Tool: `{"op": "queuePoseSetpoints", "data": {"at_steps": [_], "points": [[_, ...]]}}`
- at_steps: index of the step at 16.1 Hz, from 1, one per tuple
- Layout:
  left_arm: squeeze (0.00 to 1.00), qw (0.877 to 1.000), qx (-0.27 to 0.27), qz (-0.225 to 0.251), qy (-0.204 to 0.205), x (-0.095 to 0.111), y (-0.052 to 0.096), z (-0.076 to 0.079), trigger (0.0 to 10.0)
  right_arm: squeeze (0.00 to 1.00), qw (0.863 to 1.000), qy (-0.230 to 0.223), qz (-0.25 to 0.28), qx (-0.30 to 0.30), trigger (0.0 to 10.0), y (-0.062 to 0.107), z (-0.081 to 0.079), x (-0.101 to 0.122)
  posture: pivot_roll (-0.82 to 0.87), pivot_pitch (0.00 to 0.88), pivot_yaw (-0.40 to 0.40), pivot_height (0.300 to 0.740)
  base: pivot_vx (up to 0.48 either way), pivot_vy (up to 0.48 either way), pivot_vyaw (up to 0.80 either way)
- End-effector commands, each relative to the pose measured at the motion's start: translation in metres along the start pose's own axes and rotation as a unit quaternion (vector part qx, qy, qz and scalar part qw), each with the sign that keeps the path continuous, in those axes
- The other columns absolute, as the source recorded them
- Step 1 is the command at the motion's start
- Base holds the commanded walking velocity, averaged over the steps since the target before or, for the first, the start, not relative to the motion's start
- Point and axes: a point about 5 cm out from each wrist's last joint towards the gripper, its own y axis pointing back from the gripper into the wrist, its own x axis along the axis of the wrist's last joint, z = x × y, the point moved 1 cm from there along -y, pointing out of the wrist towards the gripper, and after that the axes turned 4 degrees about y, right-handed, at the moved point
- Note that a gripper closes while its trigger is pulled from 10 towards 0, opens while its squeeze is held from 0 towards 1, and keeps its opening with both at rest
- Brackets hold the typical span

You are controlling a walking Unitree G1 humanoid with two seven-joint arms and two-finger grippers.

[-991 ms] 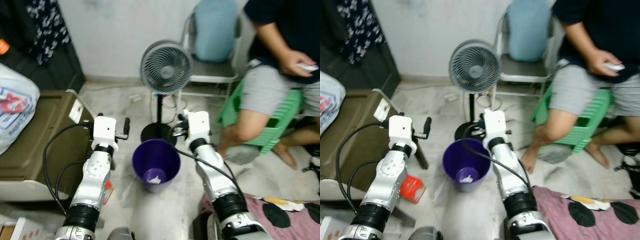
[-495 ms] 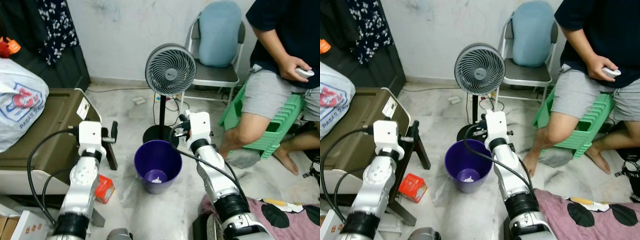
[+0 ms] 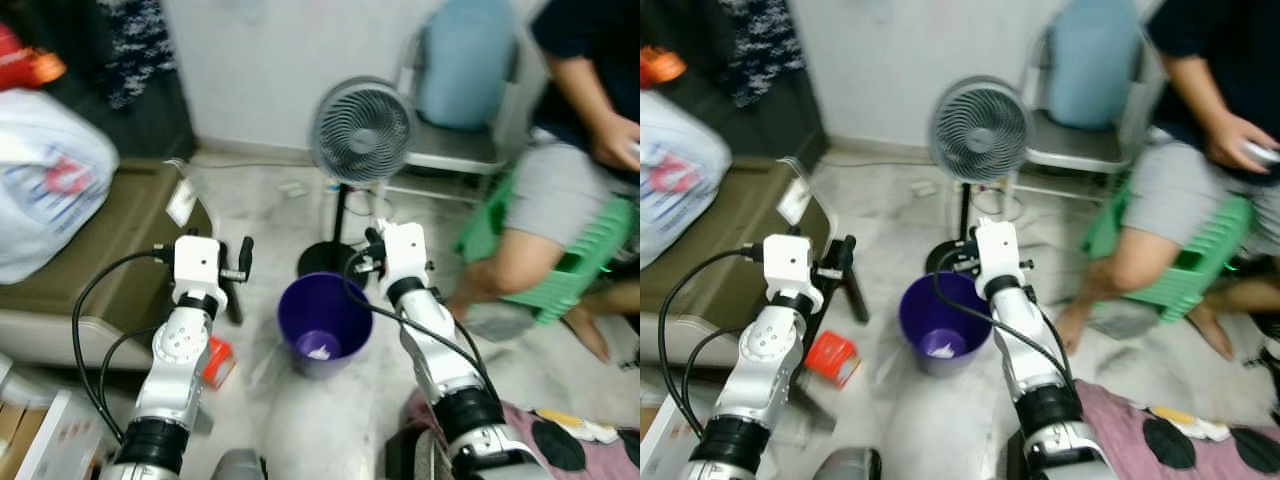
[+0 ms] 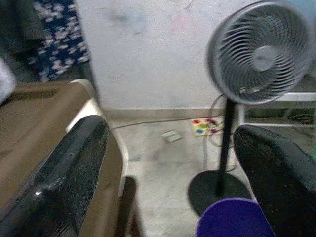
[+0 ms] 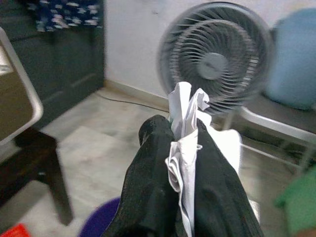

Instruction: Clean up the room

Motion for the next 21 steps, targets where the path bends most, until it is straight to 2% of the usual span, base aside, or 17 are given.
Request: {"op": "queuePoseSetpoints", "data": {"at_steps": [1,10,13,20,21], "points": [[0.00,1.000,-0.008,-0.001,-0.005,0.0008,-0.0008,0.0015,10.0,0.00,1.000,0.005,0.002,0.000,10.0,-0.0023,-0.0004,0.0019,0.10,0.000,-0.020,0.740,0.000,0.000,0.80],[0.00,1.000,-0.006,-0.002,-0.001,0.0017,-0.0024,0.0016,10.0,0.00,1.000,0.007,0.003,0.000,10.0,-0.0046,-0.0020,0.0038,0.09,0.000,-0.024,0.740,0.000,0.000,0.78],[0.00,1.000,-0.008,-0.003,0.001,0.0013,-0.0033,0.0029,10.0,0.00,0.999,-0.029,-0.018,-0.008,10.0,-0.0042,0.0008,-0.0017,0.09,0.000,-0.023,0.740,0.000,0.000,-0.27],[0.00,1.000,-0.011,0.002,0.008,0.0026,-0.0041,0.0044,10.0,0.00,0.999,-0.029,-0.020,-0.009,10.0,-0.0052,0.0012,-0.0004,0.09,0.000,-0.022,0.740,0.000,0.000,-0.80],[0.00,1.000,-0.014,0.004,0.011,0.0032,-0.0040,0.0050,10.0,0.00,0.999,-0.037,-0.018,-0.013,10.0,-0.0048,0.0019,0.0015,0.09,0.000,-0.022,0.740,0.000,0.000,0.00]]}}
